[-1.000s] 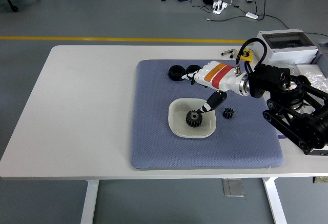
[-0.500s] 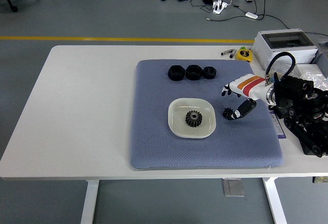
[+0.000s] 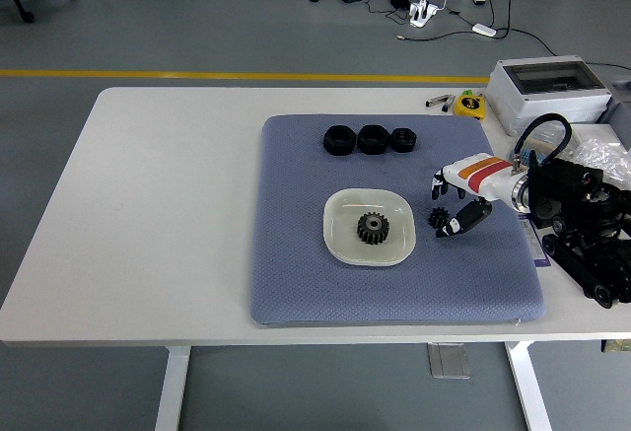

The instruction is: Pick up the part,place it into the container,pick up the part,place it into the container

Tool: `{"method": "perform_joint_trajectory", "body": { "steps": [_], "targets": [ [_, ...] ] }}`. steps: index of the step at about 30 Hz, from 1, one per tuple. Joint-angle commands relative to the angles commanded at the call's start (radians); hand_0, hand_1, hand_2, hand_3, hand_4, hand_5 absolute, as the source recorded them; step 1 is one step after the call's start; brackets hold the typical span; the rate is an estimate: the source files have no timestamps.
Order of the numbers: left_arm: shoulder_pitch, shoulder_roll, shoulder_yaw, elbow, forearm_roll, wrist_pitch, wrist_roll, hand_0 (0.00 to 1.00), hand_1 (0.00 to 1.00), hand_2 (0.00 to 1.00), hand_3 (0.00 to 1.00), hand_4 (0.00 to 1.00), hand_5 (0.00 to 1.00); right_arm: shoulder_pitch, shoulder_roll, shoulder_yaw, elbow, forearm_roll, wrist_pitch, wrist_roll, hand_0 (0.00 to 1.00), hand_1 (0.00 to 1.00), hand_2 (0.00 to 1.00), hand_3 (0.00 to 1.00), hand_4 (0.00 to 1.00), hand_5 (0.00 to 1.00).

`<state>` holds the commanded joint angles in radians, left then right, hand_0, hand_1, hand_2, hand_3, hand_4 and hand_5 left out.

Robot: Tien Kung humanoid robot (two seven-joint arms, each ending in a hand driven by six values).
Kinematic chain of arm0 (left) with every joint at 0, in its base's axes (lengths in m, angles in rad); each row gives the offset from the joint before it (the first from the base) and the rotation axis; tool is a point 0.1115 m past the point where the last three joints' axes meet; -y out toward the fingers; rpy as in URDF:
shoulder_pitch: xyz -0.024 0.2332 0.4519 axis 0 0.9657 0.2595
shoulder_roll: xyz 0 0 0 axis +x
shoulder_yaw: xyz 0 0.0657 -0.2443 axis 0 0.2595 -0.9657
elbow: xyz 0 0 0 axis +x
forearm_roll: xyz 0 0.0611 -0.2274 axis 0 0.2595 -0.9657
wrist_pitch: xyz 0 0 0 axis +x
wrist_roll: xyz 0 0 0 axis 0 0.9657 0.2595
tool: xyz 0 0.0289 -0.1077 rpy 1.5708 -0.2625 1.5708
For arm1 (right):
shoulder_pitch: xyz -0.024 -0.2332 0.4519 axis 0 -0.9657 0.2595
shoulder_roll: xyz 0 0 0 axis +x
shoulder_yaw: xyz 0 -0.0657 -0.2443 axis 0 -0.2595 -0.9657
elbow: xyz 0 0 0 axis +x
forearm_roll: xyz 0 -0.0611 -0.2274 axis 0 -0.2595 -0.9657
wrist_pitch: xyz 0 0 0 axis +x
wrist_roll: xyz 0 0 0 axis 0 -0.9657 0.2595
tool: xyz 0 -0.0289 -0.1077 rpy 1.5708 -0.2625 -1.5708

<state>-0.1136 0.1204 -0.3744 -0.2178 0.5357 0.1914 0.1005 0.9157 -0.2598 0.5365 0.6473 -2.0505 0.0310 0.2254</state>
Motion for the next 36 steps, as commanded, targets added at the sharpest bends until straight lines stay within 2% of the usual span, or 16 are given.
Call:
{"method": "perform_joint_trajectory", "body": {
  "steps": [5, 6, 17, 18, 23, 24, 29, 30, 36],
  "targets": [
    [0.0, -0.001, -0.002, -0.001, 0.003, -0.002, 0.001, 0.744, 0.768, 0.793, 0.7, 0.738, 0.686, 0.003, 0.021, -0.008, -0.032, 0.019, -0.018, -0.005, 0.206, 0.424, 0.577, 0.577, 0.998, 0.388],
    [0.0, -0.001, -0.002, -0.001, 0.003, -0.002, 0.0, 0.744, 0.765, 0.792, 0.698, 0.737, 0.685, 0.003, 0.024, -0.011, -0.037, 0.023, -0.021, -0.005, 0.197, 0.421, 0.538, 0.554, 0.978, 0.374],
    [-0.001, -0.002, -0.002, -0.001, 0.001, -0.001, 0.0, 0.743, 0.763, 0.791, 0.698, 0.738, 0.686, 0.007, 0.042, -0.044, -0.071, 0.066, -0.047, 0.001, 0.192, 0.426, 0.527, 0.539, 0.935, 0.357],
    [-0.001, -0.002, -0.001, -0.001, 0.001, -0.001, 0.0, 0.743, 0.762, 0.79, 0.698, 0.737, 0.685, 0.007, 0.043, -0.046, -0.072, 0.067, -0.049, 0.002, 0.222, 0.434, 0.52, 0.532, 0.779, 0.311],
    [-0.001, -0.001, -0.003, -0.001, 0.002, -0.001, 0.0, 0.743, 0.762, 0.79, 0.698, 0.737, 0.685, 0.007, 0.045, -0.049, -0.074, 0.074, -0.063, 0.008, 0.222, 0.434, 0.52, 0.532, 0.779, 0.311],
    [-0.001, -0.001, -0.003, -0.001, 0.003, -0.002, 0.0, 0.741, 0.761, 0.79, 0.697, 0.737, 0.684, 0.008, 0.045, -0.049, -0.074, 0.077, -0.066, 0.009, 0.252, 0.435, 0.508, 0.529, 0.704, 0.304],
    [0.0, -0.001, -0.006, -0.001, 0.006, -0.002, 0.001, 0.741, 0.761, 0.79, 0.697, 0.737, 0.684, 0.008, 0.046, -0.055, -0.077, 0.091, -0.075, 0.018, 0.252, 0.435, 0.508, 0.529, 0.704, 0.304],
    [0.0, -0.002, -0.006, -0.001, 0.007, -0.002, 0.001, 0.74, 0.761, 0.79, 0.697, 0.737, 0.684, 0.006, 0.046, -0.057, -0.078, 0.093, -0.075, 0.019, 0.241, 0.432, 0.501, 0.528, 0.705, 0.259],
    [0.001, -0.002, -0.008, -0.001, 0.008, -0.002, 0.002, 0.74, 0.761, 0.79, 0.697, 0.737, 0.684, 0.001, 0.043, -0.066, -0.084, 0.096, -0.056, 0.024, 0.241, 0.432, 0.501, 0.528, 0.705, 0.259]
  ]
}}
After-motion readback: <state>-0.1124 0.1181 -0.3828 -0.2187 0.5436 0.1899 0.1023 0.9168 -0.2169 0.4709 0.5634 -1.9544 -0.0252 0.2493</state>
